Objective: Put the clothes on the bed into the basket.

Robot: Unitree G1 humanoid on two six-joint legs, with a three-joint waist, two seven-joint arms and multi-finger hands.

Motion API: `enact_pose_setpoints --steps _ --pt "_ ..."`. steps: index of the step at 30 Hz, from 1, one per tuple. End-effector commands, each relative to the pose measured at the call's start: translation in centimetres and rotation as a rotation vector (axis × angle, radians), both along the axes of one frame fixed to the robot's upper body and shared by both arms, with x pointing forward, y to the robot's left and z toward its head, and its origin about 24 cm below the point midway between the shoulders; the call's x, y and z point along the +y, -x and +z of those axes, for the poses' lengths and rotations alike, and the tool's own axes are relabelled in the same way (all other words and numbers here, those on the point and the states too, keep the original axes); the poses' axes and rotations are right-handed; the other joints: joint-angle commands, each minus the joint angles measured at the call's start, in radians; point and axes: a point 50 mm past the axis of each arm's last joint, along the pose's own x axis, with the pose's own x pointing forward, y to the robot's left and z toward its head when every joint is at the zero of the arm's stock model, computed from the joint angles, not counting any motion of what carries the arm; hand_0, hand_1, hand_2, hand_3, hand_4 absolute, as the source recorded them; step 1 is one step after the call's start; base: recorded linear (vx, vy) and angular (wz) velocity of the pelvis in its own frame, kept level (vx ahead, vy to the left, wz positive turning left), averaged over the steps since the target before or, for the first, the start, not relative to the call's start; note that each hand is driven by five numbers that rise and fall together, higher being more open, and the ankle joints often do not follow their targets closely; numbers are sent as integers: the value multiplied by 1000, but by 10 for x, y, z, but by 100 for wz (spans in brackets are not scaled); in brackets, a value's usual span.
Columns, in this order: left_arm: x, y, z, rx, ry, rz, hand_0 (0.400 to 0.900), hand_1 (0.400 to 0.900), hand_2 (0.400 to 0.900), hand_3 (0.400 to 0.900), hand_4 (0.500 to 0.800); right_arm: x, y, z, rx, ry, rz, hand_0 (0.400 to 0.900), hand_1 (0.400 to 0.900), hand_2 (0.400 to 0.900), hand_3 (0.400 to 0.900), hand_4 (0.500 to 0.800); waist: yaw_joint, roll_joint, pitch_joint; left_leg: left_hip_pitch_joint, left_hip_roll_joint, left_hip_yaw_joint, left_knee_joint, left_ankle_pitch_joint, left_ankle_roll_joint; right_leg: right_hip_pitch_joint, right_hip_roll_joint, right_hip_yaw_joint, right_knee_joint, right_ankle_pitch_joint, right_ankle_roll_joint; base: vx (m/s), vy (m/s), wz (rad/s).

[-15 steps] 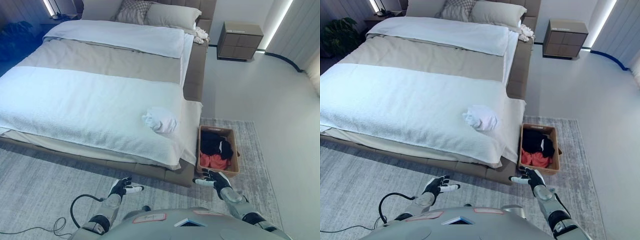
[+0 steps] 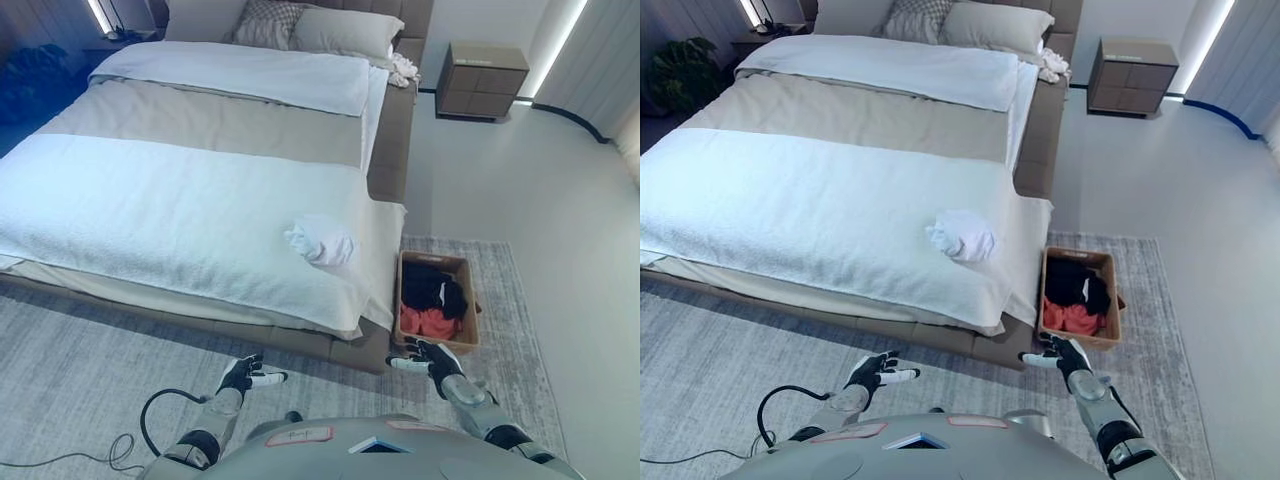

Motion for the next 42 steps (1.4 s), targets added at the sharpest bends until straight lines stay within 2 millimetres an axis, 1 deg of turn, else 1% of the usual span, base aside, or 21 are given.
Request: enact_pose_setpoints --steps 1,5,9,10,12,13,15,17,21,23,25,27,29,31,33,35,36,37,39,41,42 --pt "10 -26 9 -86 -46 -10 900 900 900 900 800 -6 -36 19 -166 7 24 900 900 900 900 800 12 -54 -13 -41 23 -2 44 -62 -39 -71 -1 58 20 -13 9 -15 -122 15" --pt "8 -33 10 -105 -39 -9 900 900 900 900 800 -9 -41 21 -179 11 14 900 900 900 900 800 13 -56 10 -72 36 -23 96 -67 -51 -74 14 49 29 -26 -7 -38 -127 19" --pt "2 -48 16 -160 -16 -5 900 900 900 900 800 -16 -48 27 -213 31 -11 900 900 900 900 800 18 -66 82 -220 -3 -36 367 -93 -68 -61 4 26 36 -31 -26 -72 -75 23" --pt "1 -52 17 -176 -10 2 900 900 900 900 800 -18 -50 28 -221 37 -17 900 900 900 900 800 21 -66 100 -245 -9 -40 387 -71 -69 -54 3 16 35 -32 -28 -29 -30 10" --pt "-1 -59 20 -199 0 14 900 900 900 900 800 -20 -56 32 -241 47 -24 900 900 900 900 800 24 -62 120 -310 -23 -37 348 -40 -61 -52 3 4 30 -27 -26 29 -7 3" --pt "-1 -60 21 -202 4 28 900 900 900 900 800 -21 -59 33 -249 52 -26 900 900 900 900 800 28 -57 125 -338 -21 -40 297 0 -59 -54 8 3 26 -21 -23 123 11 -6" --pt "-2 -60 20 -203 4 44 900 900 900 900 800 -22 -63 35 -252 65 -15 900 900 900 900 800 39 -46 134 -355 -3 -46 153 46 -50 -54 18 11 18 -15 -15 183 40 -15" --pt "-4 -61 20 -205 6 48 900 900 900 900 800 -22 -64 34 -245 77 -10 900 900 900 900 800 46 -35 139 -354 15 -52 70 90 -59 -51 26 20 18 -22 -10 183 62 -15" --pt "-6 -62 21 -216 5 76 900 900 900 900 800 -21 -79 41 -286 89 10 900 900 900 900 800 60 -10 139 -433 58 18 -5 137 -99 -9 30 54 4 -55 2 267 132 -33" --pt "-4 -60 20 -218 6 108 900 900 900 900 800 -15 -88 46 -312 80 37 900 900 900 900 800 79 -6 122 -406 67 32 -5 145 -88 26 25 86 2 -76 9 371 189 -61" --pt "-2 -65 22 -229 -3 113 900 900 900 900 800 -12 -92 47 -323 76 36 900 900 900 900 800 86 -13 96 -393 62 46 -5 193 -95 76 3 76 1 -113 15 478 255 -11" --pt "1 -68 24 -230 -17 95 900 900 900 900 800 -11 -90 44 -313 70 15 900 900 900 900 800 95 -37 63 -357 39 72 -5 180 -67 101 -48 68 47 -148 38 613 292 -8" --pt "8 -71 27 -243 -41 64 900 900 900 900 800 -5 -90 43 -311 61 27 900 900 900 900 800 104 -69 25 -332 6 80 14 140 -30 77 -94 72 157 -133 64 562 252 -9" --pt "13 -77 31 -266 -62 49 900 900 900 900 800 0 -98 48 -342 61 57 900 900 900 900 800 111 -94 10 -327 -24 86 36 97 5 -1 -124 80 314 -54 84 371 231 4" --pt "20 -86 38 -299 -75 45 900 900 900 900 800 4 -114 60 -404 76 88 900 900 900 900 800 117 -110 29 -317 -47 85 51 63 38 -122 -143 85 534 91 94 228 211 -1" --pt "22 -95 44 -330 -79 42 900 900 900 900 800 8 -128 69 -449 97 106 900 900 900 900 800 116 -112 65 -291 -55 88 63 29 63 -220 -167 43 684 170 93 164 197 -2" --pt "25 -101 47 -345 -89 46 900 900 900 900 800 11 -141 79 -496 113 124 900 900 900 900 800 114 -106 90 -269 -50 90 54 20 67 -273 -183 11 701 155 84 130 151 -8" --pt "27 -105 50 -359 -96 54 900 900 900 900 800 15 -151 88 -535 134 149 900 900 900 900 800 113 -102 114 -248 -42 87 48 13 66 -307 -196 -15 687 120 73 149 90 -9" --pt "27 -116 55 -379 -110 65 900 900 900 900 800 18 -174 109 -608 235 214 900 900 900 900 800 112 -88 148 -225 -22 70 46 1 49 -334 -193 -66 537 36 50 172 -16 -2" --pt "24 -127 61 -411 -118 43 900 900 900 900 800 18 -193 131 -683 330 272 900 900 900 900 800 108 -87 182 -220 -10 57 59 -16 33 -339 -191 -85 377 26 54 164 -136 12" --pt "20 -133 65 -429 -113 28 900 900 900 900 800 15 -206 144 -712 408 307 900 900 900 900 800 104 -103 197 -218 -7 46 67 -34 14 -361 -206 -69 160 100 87 146 -158 14"
